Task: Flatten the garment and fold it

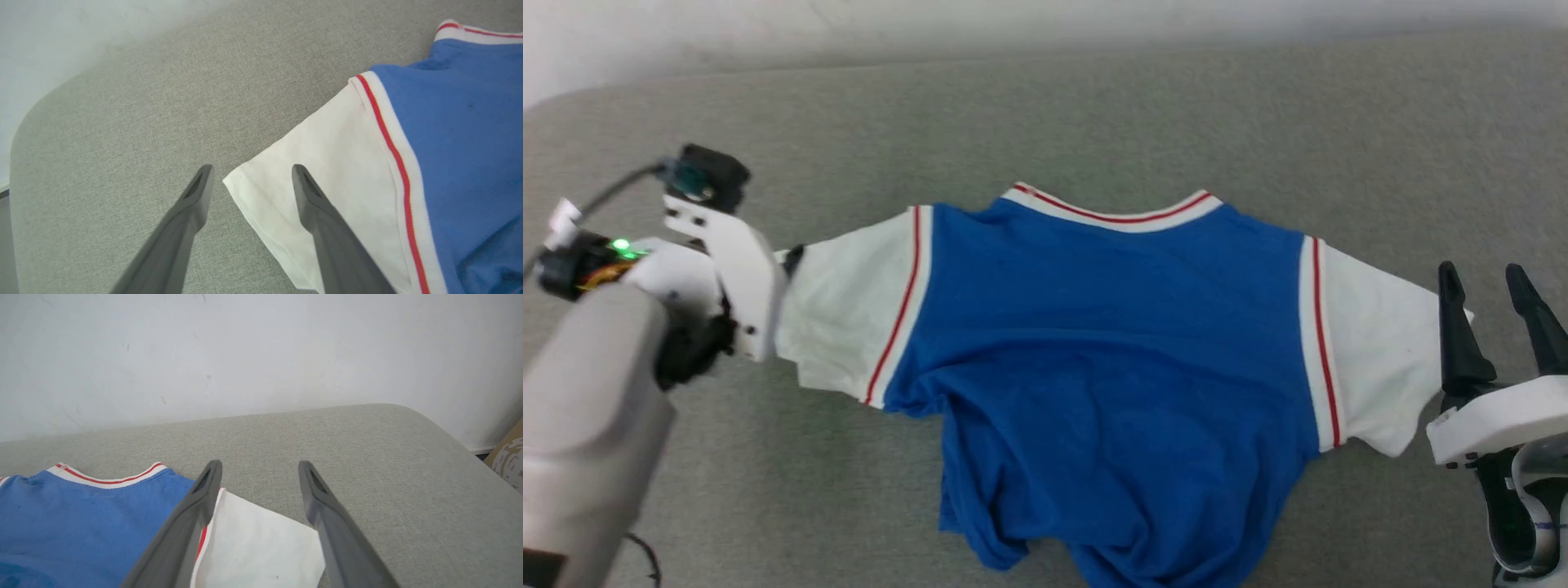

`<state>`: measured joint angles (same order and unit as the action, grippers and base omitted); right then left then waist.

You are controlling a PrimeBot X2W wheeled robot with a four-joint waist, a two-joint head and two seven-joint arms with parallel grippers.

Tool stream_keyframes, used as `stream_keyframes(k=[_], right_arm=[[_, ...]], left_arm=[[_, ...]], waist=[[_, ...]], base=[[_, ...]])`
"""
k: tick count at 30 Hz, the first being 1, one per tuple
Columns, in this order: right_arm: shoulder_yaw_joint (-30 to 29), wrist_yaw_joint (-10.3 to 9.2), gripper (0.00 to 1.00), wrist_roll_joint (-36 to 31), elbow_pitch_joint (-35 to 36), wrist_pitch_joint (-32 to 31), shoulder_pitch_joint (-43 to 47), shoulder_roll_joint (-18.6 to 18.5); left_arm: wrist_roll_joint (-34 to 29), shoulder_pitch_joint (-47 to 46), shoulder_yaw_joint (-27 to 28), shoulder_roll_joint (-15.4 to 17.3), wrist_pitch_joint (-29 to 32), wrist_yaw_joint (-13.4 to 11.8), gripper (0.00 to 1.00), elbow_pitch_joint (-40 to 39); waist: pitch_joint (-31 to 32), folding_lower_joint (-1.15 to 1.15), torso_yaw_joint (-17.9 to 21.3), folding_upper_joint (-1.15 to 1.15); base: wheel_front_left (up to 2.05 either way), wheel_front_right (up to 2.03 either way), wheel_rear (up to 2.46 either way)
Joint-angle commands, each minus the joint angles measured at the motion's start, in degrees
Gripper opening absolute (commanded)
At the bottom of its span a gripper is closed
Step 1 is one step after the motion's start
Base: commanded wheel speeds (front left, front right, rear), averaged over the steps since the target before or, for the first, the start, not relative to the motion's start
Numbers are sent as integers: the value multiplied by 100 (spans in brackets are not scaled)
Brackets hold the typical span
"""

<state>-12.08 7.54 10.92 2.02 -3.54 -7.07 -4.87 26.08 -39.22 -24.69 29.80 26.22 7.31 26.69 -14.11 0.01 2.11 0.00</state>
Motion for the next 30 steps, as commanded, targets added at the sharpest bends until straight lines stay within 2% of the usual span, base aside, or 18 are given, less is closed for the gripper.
stream_keyframes(k=[1, 6, 12, 19, 22, 23, 24, 25, 28, 30], right_arm=[[34, -5, 100, 53, 65, 69, 19, 22], [84, -5, 100, 128, 99, 175, -38, 76], [49, -5, 100, 170, 87, 210, -50, 113], [63, -5, 100, 178, 163, 184, -147, 124], [44, -5, 100, 178, 184, 167, -192, 105], [38, -5, 100, 175, 187, 160, -201, 100], [26, -5, 100, 170, 194, 152, -208, 97], [13, -5, 100, 166, 202, 143, -218, 96], [-24, -5, 100, 147, 201, 121, -254, 68], [-27, -5, 100, 123, 193, 101, -280, 26]], left_arm=[[237, -220, -137, 193, 397, 16, 100, 122], [847, -525, -559, 723, 1424, 17, 100, 233], [1030, -636, -779, 1145, 1700, 17, 100, 158], [1102, -705, -845, 1247, 1853, 16, 100, 229], [1492, -642, -941, 1172, 2115, 16, 100, 165], [1691, -597, -1000, 1157, 2282, 16, 72, 112], [1872, -559, -1021, 1154, 2454, 16, 23, 94], [2040, -523, -1070, 1155, 2619, 16, 0, 38], [2338, -497, -1075, 1180, 2757, 17, 0, -89], [2255, -545, -1029, 1200, 2426, 17, 0, -130]], waist=[[-426, -1, 439, 0], [-595, -1, 656, 0], [-726, -1, 741, 0], [-921, -1, 747, 0], [-979, -1, 729, 0], [-988, -1, 720, 0], [-997, -1, 707, 0], [-1007, -1, 691, 0], [-1011, -1, 630, 0], [-991, -1, 578, 0]], base=[[0, 0, 0], [0, 0, 0], [0, 0, 0], [0, 0, 0], [0, 0, 0], [0, 0, 0], [0, 0, 0], [0, 0, 0], [0, 0, 0], [0, 0, 0]])
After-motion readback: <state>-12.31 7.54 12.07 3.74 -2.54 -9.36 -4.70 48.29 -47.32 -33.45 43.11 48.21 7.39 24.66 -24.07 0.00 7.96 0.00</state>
